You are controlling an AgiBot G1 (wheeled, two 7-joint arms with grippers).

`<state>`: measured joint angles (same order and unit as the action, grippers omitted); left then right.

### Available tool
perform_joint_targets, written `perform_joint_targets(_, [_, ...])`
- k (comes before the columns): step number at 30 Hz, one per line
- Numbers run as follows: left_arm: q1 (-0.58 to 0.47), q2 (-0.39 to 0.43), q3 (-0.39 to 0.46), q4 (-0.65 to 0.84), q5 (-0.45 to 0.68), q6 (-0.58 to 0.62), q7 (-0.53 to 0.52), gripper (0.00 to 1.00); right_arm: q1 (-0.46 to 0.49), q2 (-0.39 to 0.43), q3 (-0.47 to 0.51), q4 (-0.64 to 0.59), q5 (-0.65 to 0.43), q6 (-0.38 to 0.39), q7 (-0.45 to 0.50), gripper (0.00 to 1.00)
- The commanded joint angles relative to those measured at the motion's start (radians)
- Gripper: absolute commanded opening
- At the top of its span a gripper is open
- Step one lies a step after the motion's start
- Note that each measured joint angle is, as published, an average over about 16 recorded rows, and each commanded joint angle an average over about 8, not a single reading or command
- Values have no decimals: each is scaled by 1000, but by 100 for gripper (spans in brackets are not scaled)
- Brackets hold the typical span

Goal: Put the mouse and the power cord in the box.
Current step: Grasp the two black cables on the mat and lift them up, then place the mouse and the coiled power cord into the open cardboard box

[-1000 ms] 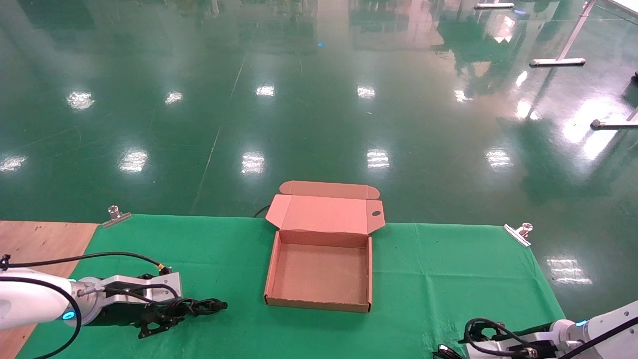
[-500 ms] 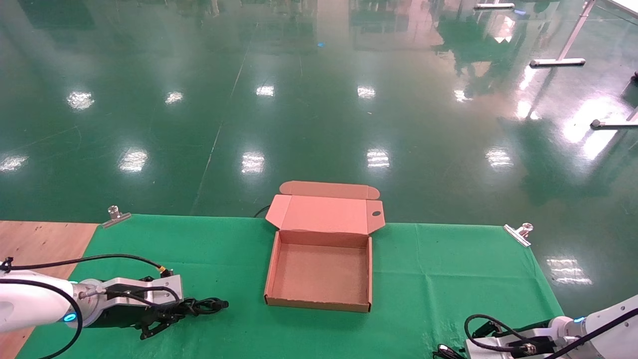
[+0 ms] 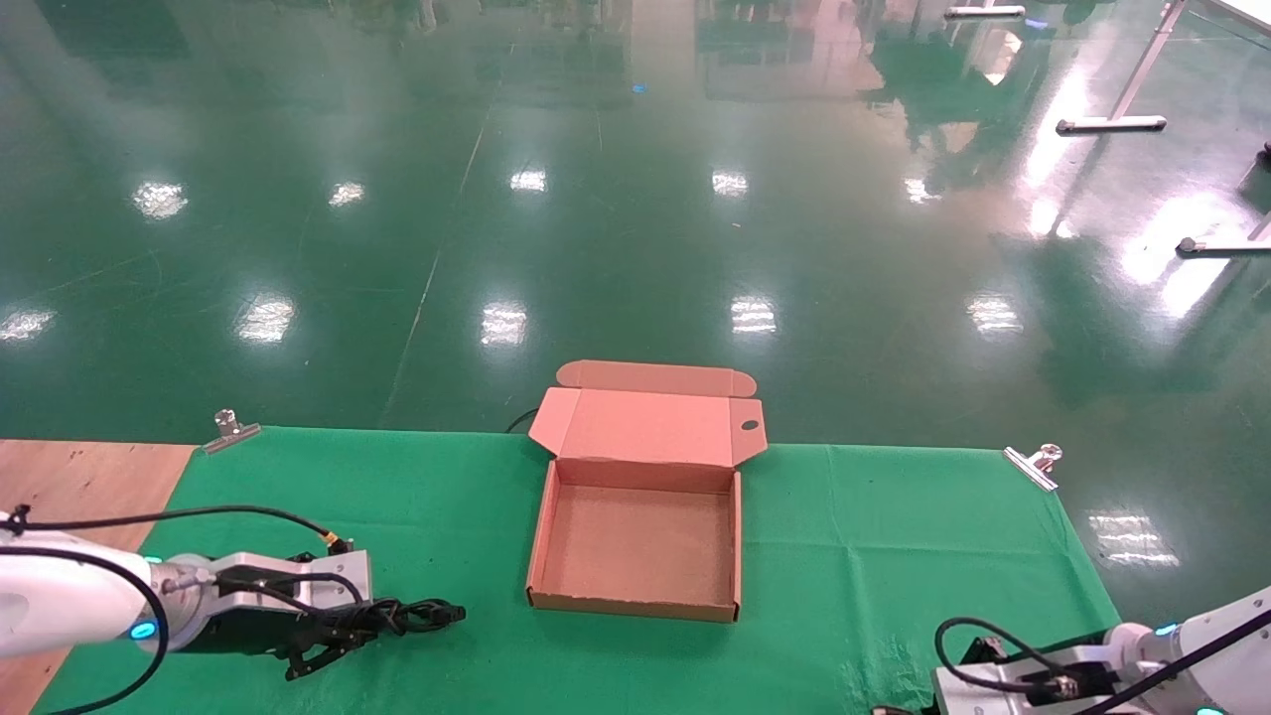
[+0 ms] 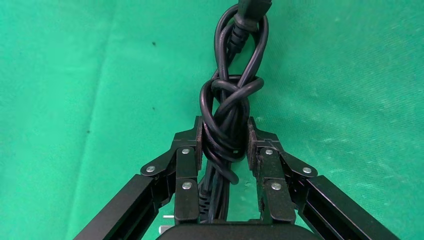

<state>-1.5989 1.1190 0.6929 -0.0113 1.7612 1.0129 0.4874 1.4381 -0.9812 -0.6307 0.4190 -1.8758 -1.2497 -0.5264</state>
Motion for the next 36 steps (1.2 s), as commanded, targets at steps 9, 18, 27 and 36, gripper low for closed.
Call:
perform_joint_targets(9, [-131, -16, 2, -29, 0, 270, 24, 0, 87, 62, 44, 84, 70, -107, 18, 0])
perform_joint_targets(18, [-304, 27, -3, -74, -11, 461, 15, 0, 202, 112, 99, 285, 153, -224, 150, 0])
perform_joint_targets(27, [-401, 139, 1, -90, -3, 417, -6, 0, 307, 10, 113, 387, 161, -191, 291, 0])
perform_joint_targets(36, [-337, 223, 2, -80, 4, 140, 32, 0, 344, -101, 89, 270, 122, -121, 263, 0])
